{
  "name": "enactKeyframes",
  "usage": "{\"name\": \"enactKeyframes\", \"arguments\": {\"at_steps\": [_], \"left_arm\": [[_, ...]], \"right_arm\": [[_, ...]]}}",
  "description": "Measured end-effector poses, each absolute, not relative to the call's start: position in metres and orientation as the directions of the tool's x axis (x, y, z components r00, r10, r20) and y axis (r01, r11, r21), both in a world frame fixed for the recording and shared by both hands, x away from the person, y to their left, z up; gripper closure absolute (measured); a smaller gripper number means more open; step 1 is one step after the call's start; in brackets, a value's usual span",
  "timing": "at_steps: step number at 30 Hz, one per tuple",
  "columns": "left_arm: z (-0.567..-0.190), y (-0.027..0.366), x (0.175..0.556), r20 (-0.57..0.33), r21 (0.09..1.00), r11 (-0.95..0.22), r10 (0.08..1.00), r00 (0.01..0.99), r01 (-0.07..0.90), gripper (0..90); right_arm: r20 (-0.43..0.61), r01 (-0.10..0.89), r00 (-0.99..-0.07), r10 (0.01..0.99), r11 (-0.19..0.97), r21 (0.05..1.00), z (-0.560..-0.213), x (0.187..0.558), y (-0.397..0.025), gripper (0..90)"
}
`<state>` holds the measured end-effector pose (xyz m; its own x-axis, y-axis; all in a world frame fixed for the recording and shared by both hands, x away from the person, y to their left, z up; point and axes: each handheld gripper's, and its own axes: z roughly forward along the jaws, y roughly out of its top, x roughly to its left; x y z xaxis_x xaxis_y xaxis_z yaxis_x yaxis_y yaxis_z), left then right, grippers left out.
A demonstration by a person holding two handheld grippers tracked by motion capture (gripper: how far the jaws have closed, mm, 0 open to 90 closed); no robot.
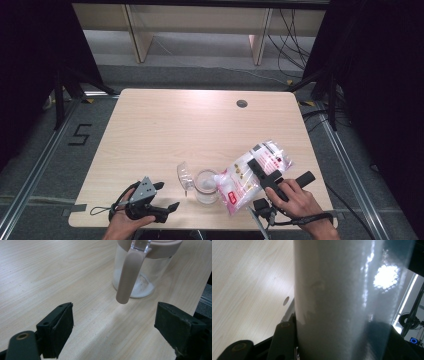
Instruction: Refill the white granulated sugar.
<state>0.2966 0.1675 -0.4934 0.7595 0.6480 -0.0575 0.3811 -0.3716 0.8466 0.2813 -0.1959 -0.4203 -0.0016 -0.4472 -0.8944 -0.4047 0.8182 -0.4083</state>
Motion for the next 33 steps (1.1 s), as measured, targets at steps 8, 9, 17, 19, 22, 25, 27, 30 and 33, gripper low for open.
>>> {"name": "enactKeyframes", "arguments": {"at_steps": [8,9,17,19,22,25,27,30,33], "left_arm": [[-0.4935,0.1675,0.2965,-0.058,0.847,-0.37,0.648,0.759,0.381,15.1],[-0.4935,0.1675,0.2965,-0.058,0.847,-0.37,0.648,0.759,0.381,15.1],[-0.4934,0.1675,0.2965,-0.059,0.846,-0.371,0.648,0.759,0.382,15.1],[-0.4934,0.1675,0.2966,-0.059,0.847,-0.371,0.648,0.759,0.382,15.1],[-0.4936,0.1672,0.2964,-0.066,0.849,-0.362,0.649,0.758,0.385,15.1],[-0.4936,0.1671,0.2963,-0.066,0.849,-0.362,0.649,0.758,0.385,15.1],[-0.4936,0.1671,0.2963,-0.066,0.849,-0.362,0.649,0.758,0.385,15.1],[-0.4936,0.1672,0.2964,-0.066,0.849,-0.363,0.649,0.758,0.385,15.1],[-0.4937,0.1671,0.2963,-0.067,0.849,-0.362,0.649,0.758,0.385,15.1]], "right_arm": [[-0.884,-0.411,0.009,-0.467,0.804,-0.429,-0.4182,0.2816,-0.1956,56.8],[-0.884,-0.411,0.009,-0.467,0.804,-0.429,-0.4182,0.2816,-0.1956,56.8],[-0.894,-0.403,0.0,-0.448,0.818,-0.41,-0.4201,0.281,-0.1966,57.3],[-0.893,-0.406,0.0,-0.449,0.817,-0.411,-0.4199,0.2811,-0.1963,57.5],[-0.884,-0.415,0.018,-0.467,0.801,-0.432,-0.4186,0.2818,-0.1956,57.7],[-0.885,-0.414,0.015,-0.466,0.802,-0.43,-0.4187,0.2817,-0.1957,57.9],[-0.886,-0.413,0.013,-0.463,0.805,-0.426,-0.4188,0.2815,-0.196,58.0],[-0.883,-0.416,0.018,-0.468,0.8,-0.433,-0.4182,0.2813,-0.1957,58.2],[-0.886,-0.416,0.013,-0.463,0.804,-0.426,-0.4179,0.2811,-0.1958,58.4]]}}
